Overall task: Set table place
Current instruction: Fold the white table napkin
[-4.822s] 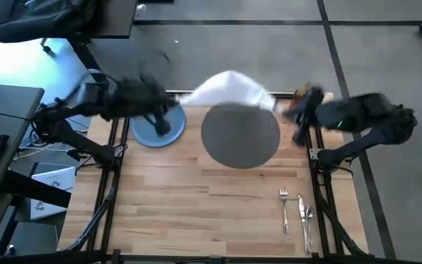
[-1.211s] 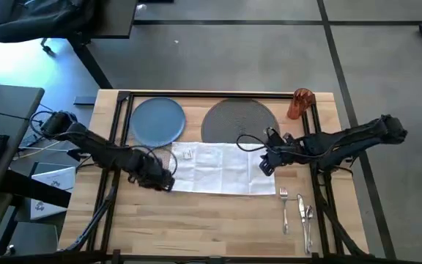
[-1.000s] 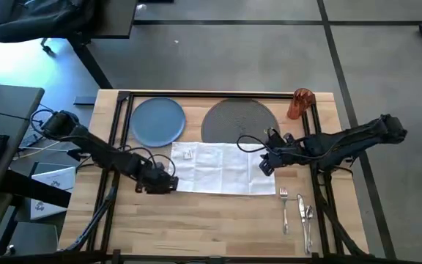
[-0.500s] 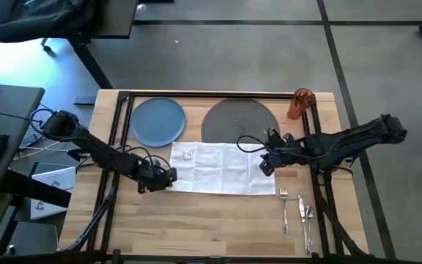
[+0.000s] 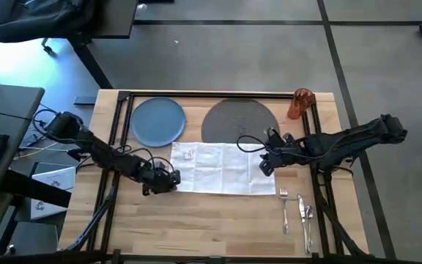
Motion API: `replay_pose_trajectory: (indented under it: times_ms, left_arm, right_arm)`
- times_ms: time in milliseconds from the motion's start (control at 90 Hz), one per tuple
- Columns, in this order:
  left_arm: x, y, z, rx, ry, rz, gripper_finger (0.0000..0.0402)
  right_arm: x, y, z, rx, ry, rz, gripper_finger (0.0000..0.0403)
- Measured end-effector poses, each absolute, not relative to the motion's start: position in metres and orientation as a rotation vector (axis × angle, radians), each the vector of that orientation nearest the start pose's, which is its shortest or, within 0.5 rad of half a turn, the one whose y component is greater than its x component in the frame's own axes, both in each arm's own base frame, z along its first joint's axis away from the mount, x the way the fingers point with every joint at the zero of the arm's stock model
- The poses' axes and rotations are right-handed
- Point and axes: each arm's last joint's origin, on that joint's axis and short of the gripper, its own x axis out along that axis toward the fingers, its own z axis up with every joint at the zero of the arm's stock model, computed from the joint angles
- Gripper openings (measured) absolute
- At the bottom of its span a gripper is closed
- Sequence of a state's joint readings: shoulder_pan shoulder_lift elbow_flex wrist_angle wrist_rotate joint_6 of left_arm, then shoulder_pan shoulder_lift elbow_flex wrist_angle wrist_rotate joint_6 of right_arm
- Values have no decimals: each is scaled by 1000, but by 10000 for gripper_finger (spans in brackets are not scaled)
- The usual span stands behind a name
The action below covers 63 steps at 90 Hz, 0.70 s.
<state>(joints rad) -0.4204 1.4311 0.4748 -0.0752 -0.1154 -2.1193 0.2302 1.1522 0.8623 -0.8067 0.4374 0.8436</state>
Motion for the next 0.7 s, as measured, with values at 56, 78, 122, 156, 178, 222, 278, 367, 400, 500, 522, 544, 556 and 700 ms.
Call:
replay_pose_trajectory:
  times_ms: [56,78,122,156,178,222,278,367,400,500,522,544,556,700]
  left_arm:
    - [204,-88,118,-1622,822,829,71]
    - [204,-87,118,-1618,817,828,60]
    - [203,-87,120,-1606,807,821,37]
    - [202,-86,120,-1592,795,826,21]
    - [202,-85,121,-1581,786,830,13]
    - [201,-83,122,-1556,756,850,7]
    - [199,-81,123,-1534,745,877,9]
    - [198,-81,127,-1505,740,876,4]
    - [199,-81,129,-1488,736,868,2]
    - [205,-82,140,-1421,716,829,1]
    - [206,-82,143,-1398,717,818,1]
    - [209,-83,147,-1371,721,809,0]
    - [210,-83,149,-1356,723,803,0]
    - [232,-78,187,-1160,738,722,0]
  right_arm:
    - [205,36,249,408,867,-593,155]
    - [205,36,249,409,868,-592,155]
    - [205,36,249,410,868,-590,155]
    - [205,36,249,411,870,-588,155]
    - [205,36,249,414,872,-585,155]
    - [205,36,249,412,877,-577,155]
    - [206,36,249,410,884,-564,155]
    - [206,37,249,413,889,-555,155]
    - [206,37,248,414,890,-553,155]
    - [206,37,248,418,893,-550,155]
    - [206,37,248,419,893,-549,155]
    - [206,37,248,419,893,-549,155]
    - [206,37,248,419,893,-548,155]
    - [208,38,249,394,896,-494,155]
